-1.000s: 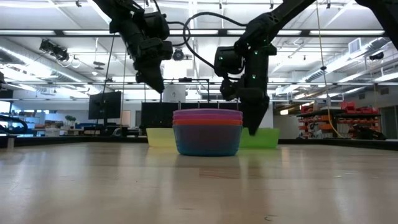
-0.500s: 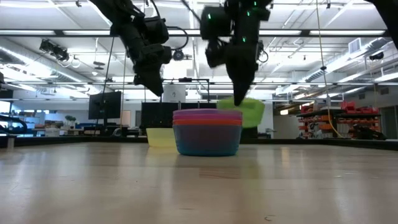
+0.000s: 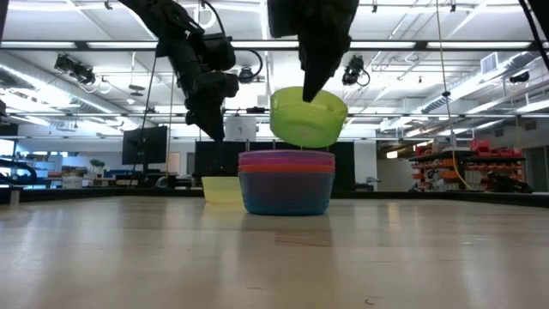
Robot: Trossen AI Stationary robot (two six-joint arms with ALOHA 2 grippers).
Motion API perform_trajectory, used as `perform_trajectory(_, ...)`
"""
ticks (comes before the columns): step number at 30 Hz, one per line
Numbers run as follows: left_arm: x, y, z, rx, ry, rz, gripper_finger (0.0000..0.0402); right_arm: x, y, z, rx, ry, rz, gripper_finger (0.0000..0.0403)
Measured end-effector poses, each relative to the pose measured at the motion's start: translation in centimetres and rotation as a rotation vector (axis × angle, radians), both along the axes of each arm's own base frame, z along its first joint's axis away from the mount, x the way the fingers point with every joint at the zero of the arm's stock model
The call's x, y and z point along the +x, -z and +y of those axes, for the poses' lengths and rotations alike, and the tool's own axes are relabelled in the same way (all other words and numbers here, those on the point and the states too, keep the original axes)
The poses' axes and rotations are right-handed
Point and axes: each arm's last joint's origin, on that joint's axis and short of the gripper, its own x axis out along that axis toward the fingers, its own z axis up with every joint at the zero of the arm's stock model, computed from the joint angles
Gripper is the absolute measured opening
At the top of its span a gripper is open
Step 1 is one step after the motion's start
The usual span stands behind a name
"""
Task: Nest bowls inside each other
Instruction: Stack the green bowl on top of the purple bowl
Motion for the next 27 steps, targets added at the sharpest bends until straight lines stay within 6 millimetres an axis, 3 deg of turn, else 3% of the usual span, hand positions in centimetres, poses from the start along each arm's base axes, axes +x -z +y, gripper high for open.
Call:
perform_trajectory(9, -0.6, 0.0, 0.9, -0.002, -0.038, -0.002, 0.0110, -0.1, 0.0, 3.7, 0.012, -0.060, -0.017, 0.0000)
perform_trajectory(13, -0.6, 0.0, 1.0, -0.002, -0.045, -0.004, 0.0110, 0.3, 1.0, 4.5, -0.012, -0.072, 0.000, 0.0000)
perform_trajectory(27, -0.7, -0.1, 1.1, 0.000, -0.049, -0.007, 0.0110, 1.8, 3.9, 3.7, -0.020, -0.075, 0.064, 0.0000)
